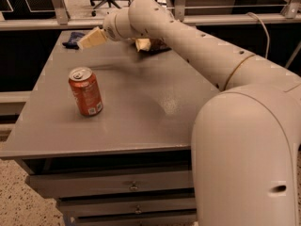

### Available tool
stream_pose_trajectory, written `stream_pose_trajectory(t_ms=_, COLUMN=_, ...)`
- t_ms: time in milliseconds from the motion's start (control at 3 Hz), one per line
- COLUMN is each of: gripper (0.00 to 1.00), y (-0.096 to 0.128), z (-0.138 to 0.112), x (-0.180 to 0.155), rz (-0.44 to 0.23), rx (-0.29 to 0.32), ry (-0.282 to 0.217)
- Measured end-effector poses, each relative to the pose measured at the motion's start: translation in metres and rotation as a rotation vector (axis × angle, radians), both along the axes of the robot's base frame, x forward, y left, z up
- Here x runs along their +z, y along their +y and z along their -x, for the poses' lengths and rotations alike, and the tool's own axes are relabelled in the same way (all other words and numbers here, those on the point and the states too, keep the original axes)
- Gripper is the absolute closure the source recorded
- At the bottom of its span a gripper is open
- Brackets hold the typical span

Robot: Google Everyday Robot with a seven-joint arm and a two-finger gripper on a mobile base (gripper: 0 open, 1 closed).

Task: Pick rxbar blueberry

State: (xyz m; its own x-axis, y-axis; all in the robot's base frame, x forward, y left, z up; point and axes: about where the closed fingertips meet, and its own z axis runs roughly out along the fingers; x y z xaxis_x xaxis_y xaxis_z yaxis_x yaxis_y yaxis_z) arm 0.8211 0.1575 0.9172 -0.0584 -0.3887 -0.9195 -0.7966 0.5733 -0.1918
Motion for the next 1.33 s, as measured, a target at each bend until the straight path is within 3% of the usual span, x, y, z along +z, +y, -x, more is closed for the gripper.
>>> stream_pose_trajectory(t_ms=667, gripper=0.0, y=0.012, z=-0.015, x=-0.021, rz=-0.046, rx=-0.02, ry=0.013)
stream_pose_trajectory(t_ms=1333, gripper=0.0, y=0.025, z=-0.032, x=-0.04, rz=-0.026, rx=-0.058, ry=0.049)
